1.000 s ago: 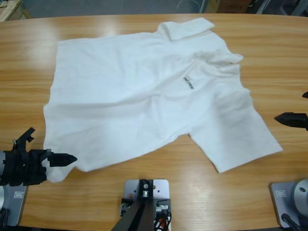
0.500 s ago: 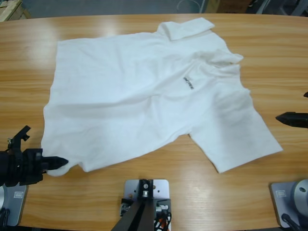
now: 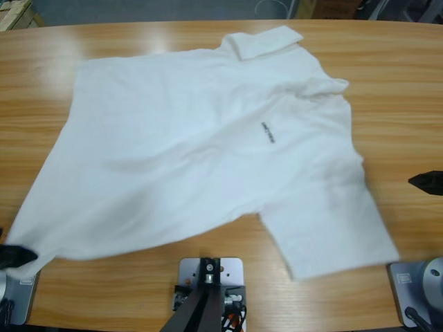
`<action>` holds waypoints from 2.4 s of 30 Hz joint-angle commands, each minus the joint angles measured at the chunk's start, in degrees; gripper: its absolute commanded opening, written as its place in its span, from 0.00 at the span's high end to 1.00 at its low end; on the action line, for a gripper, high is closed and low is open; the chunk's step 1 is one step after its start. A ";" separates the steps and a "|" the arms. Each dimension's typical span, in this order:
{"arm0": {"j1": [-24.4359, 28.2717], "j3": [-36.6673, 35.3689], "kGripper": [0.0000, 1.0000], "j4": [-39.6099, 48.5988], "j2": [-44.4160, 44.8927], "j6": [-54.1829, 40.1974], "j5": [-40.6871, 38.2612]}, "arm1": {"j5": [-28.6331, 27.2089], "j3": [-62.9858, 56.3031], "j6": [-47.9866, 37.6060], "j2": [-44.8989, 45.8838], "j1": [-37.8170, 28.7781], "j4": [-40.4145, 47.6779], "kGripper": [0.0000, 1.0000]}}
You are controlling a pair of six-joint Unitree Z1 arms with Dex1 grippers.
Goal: Fold clothes
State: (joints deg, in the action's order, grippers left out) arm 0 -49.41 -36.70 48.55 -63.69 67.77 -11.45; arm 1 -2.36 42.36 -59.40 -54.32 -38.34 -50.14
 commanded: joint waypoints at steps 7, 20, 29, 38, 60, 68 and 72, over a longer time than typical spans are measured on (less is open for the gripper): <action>6.60 0.12 1.00 -0.53 -4.39 -6.79 -0.77 | 8.55 -4.88 -35.39 -2.89 -6.29 3.63 0.10; 12.76 2.78 1.00 -6.12 -6.71 -11.79 -0.89 | 4.28 -11.91 -64.74 -14.09 -27.76 13.29 0.10; 12.76 3.07 1.00 -6.37 -6.10 -12.07 -1.07 | 0.78 -17.33 -67.38 -17.33 -30.92 20.33 0.27; 12.76 3.87 1.00 -6.19 -3.70 -11.87 -1.47 | 1.31 -21.44 -66.64 -21.26 -31.36 28.87 0.27; 12.76 4.13 1.00 -6.31 -2.79 -11.70 -1.39 | 2.03 -23.64 -67.10 -23.37 -35.31 31.05 0.85; 12.76 4.55 1.00 -6.37 -1.79 -11.52 -1.39 | -1.63 -23.53 -65.04 -22.85 -35.31 32.03 1.00; 12.76 4.87 1.00 -6.84 -1.67 -11.43 -1.39 | -1.77 -23.46 -63.83 -24.52 -35.31 34.39 1.00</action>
State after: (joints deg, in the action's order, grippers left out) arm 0 -37.25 -34.08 42.76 -66.60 56.16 -11.83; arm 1 -2.85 21.14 -125.31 -76.60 -73.43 -18.63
